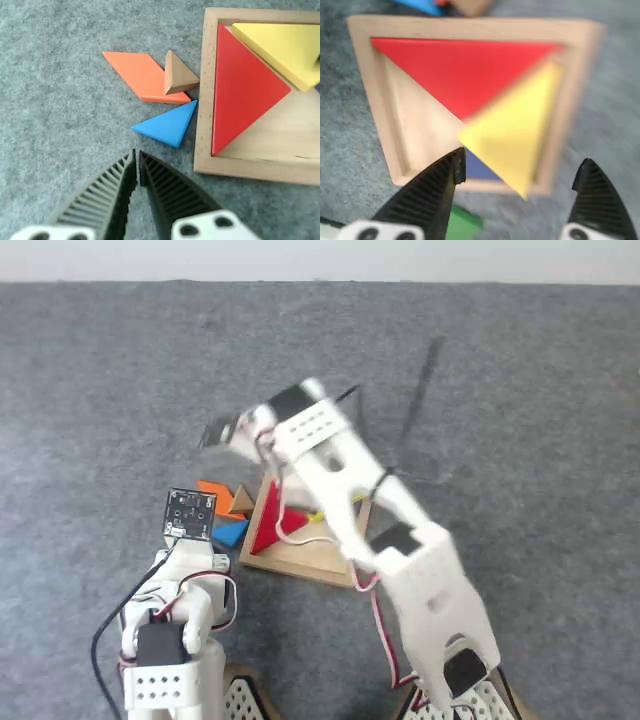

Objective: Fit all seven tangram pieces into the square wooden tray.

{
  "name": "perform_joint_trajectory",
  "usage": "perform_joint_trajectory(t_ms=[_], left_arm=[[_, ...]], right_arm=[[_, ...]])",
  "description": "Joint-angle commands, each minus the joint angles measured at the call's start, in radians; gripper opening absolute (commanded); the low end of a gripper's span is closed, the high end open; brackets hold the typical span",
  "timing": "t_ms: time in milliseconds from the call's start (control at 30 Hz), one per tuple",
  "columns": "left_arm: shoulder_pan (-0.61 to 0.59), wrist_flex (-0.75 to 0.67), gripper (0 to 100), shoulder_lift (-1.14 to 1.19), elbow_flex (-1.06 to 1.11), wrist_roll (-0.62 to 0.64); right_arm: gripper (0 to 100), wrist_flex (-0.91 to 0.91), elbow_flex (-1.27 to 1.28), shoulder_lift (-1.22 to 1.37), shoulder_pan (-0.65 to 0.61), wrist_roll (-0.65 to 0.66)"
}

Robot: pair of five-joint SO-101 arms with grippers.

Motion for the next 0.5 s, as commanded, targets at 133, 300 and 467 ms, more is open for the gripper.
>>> perform_joint_trajectory(t_ms=[133, 300, 467], left_arm=[[-0.002, 0.005, 1, -0.018, -0.008, 0.008], [-0.002, 0.005, 1, -0.018, -0.008, 0.008], [-0.002, 0.005, 1, -0.018, -0.008, 0.008]], right_arm=[[33.6, 0.038, 0.038, -0.472, 0.232, -0.190], [33.6, 0.025, 0.288, -0.641, 0.487, -0.293], [33.6, -0.242, 0.727, -0.805, 0.697, -0.318]])
